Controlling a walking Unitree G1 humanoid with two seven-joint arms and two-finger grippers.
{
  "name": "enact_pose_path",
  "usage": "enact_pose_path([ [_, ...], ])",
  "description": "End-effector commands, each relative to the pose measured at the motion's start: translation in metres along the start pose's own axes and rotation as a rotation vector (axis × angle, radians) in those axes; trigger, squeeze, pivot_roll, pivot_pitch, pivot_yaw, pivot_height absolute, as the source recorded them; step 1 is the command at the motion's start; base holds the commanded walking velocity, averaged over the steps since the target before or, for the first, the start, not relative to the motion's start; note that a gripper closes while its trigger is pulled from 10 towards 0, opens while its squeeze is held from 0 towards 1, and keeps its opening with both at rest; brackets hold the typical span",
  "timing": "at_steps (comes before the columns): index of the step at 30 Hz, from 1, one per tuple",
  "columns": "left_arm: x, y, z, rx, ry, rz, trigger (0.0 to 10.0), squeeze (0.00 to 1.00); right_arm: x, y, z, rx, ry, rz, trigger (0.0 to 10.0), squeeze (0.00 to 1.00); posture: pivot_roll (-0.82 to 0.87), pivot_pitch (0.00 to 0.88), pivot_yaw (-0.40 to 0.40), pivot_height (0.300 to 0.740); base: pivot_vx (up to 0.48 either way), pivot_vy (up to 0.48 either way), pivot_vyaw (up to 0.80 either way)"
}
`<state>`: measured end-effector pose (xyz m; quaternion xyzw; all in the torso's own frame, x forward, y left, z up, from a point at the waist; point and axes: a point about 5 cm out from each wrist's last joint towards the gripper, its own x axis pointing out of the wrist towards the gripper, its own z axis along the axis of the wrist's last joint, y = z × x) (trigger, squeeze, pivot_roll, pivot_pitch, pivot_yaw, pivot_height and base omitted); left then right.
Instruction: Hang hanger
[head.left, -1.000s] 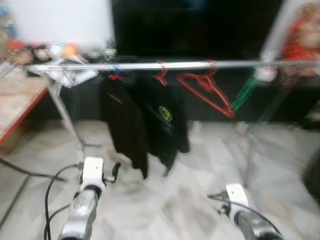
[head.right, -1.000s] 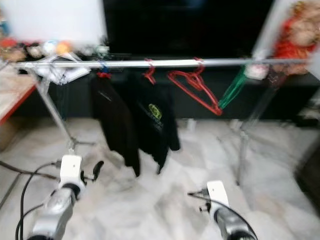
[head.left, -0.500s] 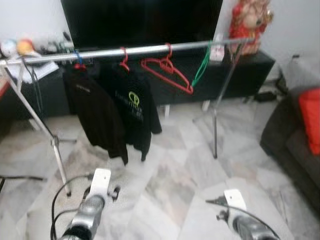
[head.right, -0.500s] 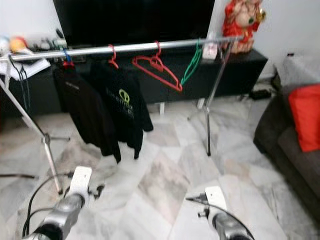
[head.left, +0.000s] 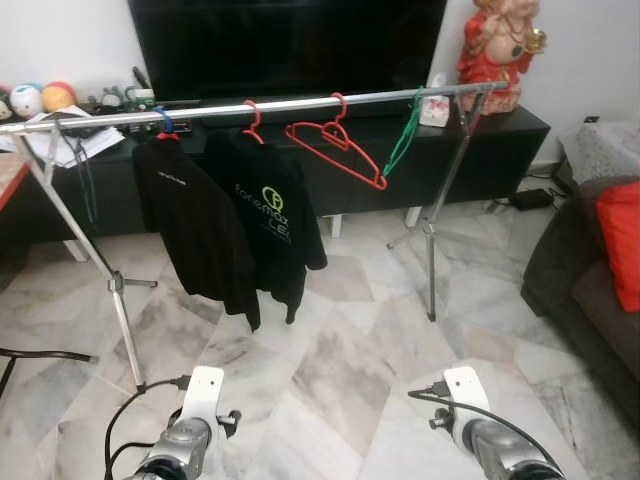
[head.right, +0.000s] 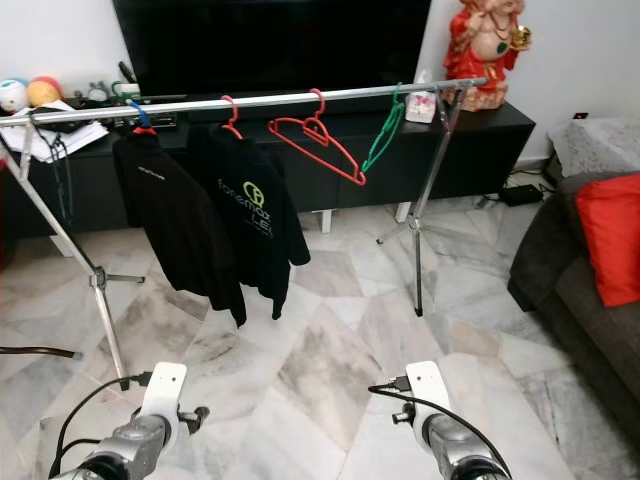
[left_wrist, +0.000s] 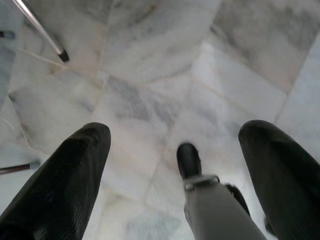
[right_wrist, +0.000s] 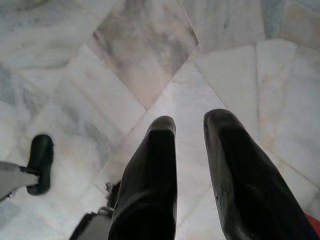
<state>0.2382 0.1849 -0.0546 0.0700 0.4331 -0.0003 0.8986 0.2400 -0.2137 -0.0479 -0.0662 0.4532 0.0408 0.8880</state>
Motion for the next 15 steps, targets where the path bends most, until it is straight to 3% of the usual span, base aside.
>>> enact_pose_path([
  [1, -0.0004, -0.0051, -0.0070, 0.020, 0.021, -0.023, 10.0, 0.00, -0.0006, -0.0029, -0.0030, 0.010, 0.012, -0.011, 10.0, 0.00, -0.09, 0.000, -0.037, 0.740, 0.000, 0.000, 0.00],
  [4, -0.0003, -0.0064, -0.0073, 0.055, 0.030, -0.025, 10.0, 0.00, -0.0004, -0.0026, -0.0030, 0.022, 0.025, -0.021, 10.0, 0.00, -0.09, 0.000, -0.031, 0.740, 0.000, 0.000, 0.00],
  [7, -0.0005, -0.0088, -0.0109, 0.083, 0.054, -0.034, 10.0, 0.00, 0.0003, 0.0001, -0.0061, 0.154, 0.042, -0.052, 10.0, 0.00, -0.10, 0.000, -0.014, 0.740, 0.000, 0.000, 0.00],
  [15, -0.0006, -0.0055, -0.0109, 0.079, 0.055, -0.046, 10.0, 0.00, 0.0012, 0.0053, -0.0097, 0.237, 0.098, -0.092, 10.0, 0.00, -0.12, 0.000, 0.018, 0.740, 0.000, 0.000, 0.00],
])
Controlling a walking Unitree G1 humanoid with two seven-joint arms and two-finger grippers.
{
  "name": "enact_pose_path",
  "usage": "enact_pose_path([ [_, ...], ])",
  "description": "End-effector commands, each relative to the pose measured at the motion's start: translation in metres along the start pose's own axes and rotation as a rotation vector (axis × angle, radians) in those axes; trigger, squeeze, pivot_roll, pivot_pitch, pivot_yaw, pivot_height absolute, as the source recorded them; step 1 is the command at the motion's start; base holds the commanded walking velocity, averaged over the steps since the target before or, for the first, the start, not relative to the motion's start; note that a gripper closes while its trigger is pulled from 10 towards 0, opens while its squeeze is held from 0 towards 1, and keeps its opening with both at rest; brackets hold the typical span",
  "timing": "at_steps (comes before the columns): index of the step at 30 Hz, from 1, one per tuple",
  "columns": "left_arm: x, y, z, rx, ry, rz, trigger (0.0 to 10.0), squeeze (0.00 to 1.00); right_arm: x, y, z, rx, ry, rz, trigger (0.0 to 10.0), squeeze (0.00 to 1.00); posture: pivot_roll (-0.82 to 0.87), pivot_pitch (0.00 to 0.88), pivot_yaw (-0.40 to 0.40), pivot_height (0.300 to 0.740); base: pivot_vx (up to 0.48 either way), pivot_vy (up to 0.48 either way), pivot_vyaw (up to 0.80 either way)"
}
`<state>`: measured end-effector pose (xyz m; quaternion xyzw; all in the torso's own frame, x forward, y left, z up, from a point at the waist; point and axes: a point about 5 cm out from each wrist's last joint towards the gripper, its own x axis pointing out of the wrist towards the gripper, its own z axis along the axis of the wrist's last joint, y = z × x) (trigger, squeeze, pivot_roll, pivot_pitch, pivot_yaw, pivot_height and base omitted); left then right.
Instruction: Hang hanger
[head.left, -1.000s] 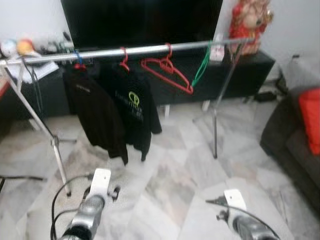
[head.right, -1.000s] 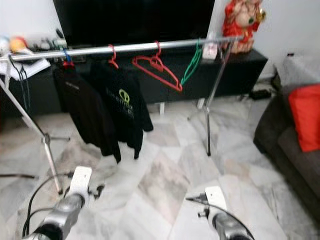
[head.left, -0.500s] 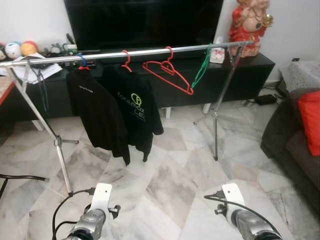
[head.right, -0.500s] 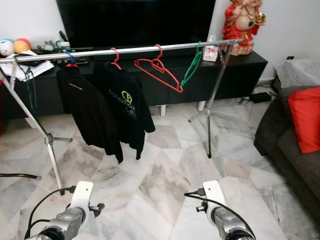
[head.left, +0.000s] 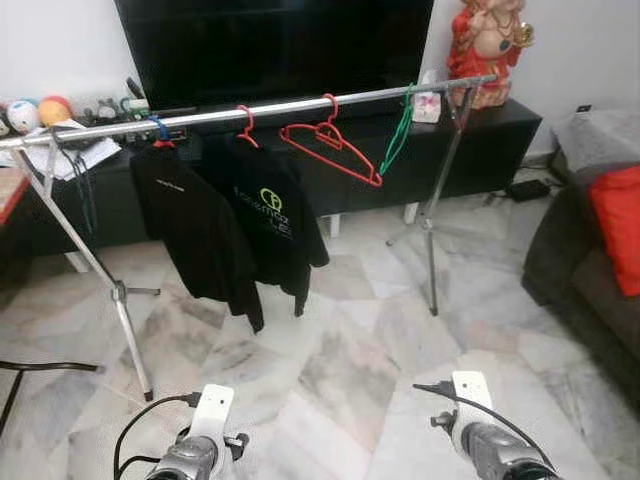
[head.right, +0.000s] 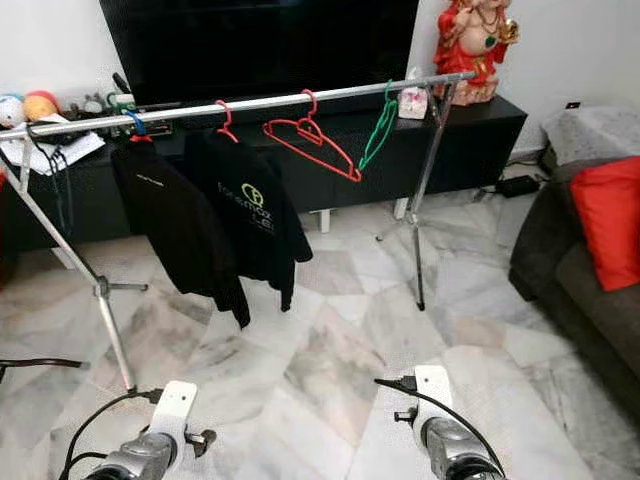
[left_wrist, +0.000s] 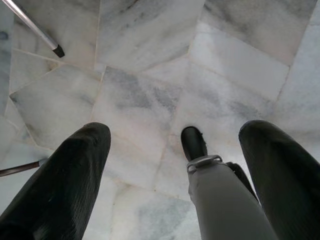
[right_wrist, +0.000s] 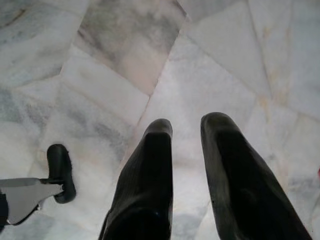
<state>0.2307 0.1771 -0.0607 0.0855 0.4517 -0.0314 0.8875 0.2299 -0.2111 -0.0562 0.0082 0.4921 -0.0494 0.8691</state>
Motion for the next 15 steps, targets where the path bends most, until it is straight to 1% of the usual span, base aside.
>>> enact_pose_path([
  [1, -0.0004, 0.0051, -0.0024, 0.021, 0.016, 0.000, 10.0, 0.00, 0.0000, 0.0021, 0.0029, 0.008, 0.010, -0.005, 10.0, 0.00, -0.13, 0.000, 0.028, 0.740, 0.000, 0.000, 0.00],
  [2, -0.0005, 0.0071, -0.0021, 0.018, 0.015, 0.002, 10.0, 0.00, 0.0001, 0.0036, 0.0035, -0.017, 0.017, 0.000, 10.0, 0.00, -0.14, 0.000, 0.031, 0.740, 0.000, 0.000, 0.00],
  [4, -0.0006, 0.0080, -0.0019, 0.015, 0.015, 0.002, 10.0, 0.00, 0.0001, 0.0045, 0.0040, -0.030, 0.019, 0.004, 10.0, 0.00, -0.14, 0.000, 0.032, 0.740, 0.000, 0.000, 0.00],
  [11, -0.0005, 0.0089, 0.0004, 0.009, 0.014, 0.000, 10.0, 0.00, 0.0000, 0.0060, 0.0061, -0.023, 0.024, 0.007, 10.0, 0.00, -0.13, 0.000, 0.019, 0.740, 0.000, 0.000, 0.00],
  [13, -0.0004, 0.0100, 0.0010, 0.026, 0.020, 0.010, 10.0, 0.00, -0.0001, 0.0057, 0.0071, -0.029, 0.024, 0.013, 10.0, 0.00, -0.13, 0.000, 0.014, 0.740, 0.000, 0.000, 0.00],
  [15, -0.0005, 0.0112, 0.0008, 0.003, 0.027, 0.015, 10.0, 0.00, -0.0002, 0.0055, 0.0085, -0.027, 0.021, 0.015, 10.0, 0.00, -0.13, 0.000, 0.010, 0.740, 0.000, 0.000, 0.00],
])
